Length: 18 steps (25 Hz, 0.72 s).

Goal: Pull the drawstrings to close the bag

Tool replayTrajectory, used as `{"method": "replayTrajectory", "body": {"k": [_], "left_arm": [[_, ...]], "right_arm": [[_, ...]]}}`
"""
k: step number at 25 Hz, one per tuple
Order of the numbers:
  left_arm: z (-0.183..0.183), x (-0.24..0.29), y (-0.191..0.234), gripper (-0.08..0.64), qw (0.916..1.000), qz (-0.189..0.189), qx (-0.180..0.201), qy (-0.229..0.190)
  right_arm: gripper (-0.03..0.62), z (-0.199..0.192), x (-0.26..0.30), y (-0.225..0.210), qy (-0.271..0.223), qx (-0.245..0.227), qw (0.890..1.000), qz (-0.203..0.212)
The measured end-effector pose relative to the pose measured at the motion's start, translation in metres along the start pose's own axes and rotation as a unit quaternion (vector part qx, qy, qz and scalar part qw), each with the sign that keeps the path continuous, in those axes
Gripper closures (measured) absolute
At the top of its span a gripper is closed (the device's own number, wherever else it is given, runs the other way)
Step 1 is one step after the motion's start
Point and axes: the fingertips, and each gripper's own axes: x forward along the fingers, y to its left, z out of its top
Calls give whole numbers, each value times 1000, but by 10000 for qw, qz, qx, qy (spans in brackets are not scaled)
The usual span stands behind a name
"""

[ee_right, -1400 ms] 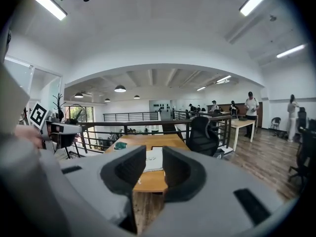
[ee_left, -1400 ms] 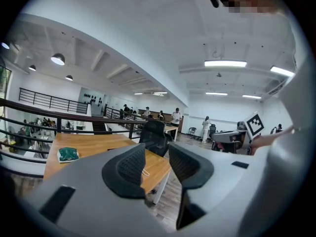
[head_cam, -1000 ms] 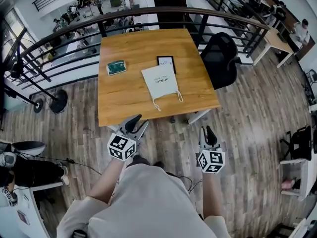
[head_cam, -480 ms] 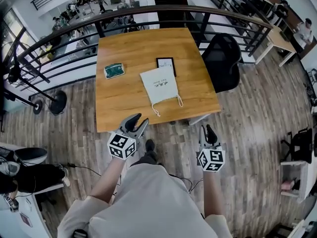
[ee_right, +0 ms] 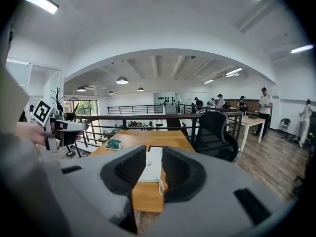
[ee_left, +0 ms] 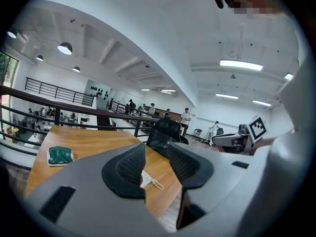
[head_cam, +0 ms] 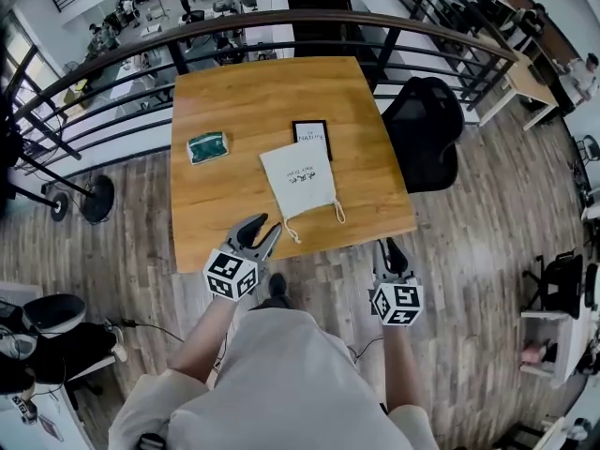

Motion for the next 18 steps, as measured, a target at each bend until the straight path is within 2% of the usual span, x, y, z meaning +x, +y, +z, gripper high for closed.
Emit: {"method": "replayTrajectory", "body": {"k": [11,18], "left_arm": [[18,35,49,416,9997,-200,30,104],[11,40,69,416,9997,-75,-69,241]], "right_arm": [[503,21,64,7,102,-73,9999,-84],[503,19,94,11,273,-114,9995,54]]}}
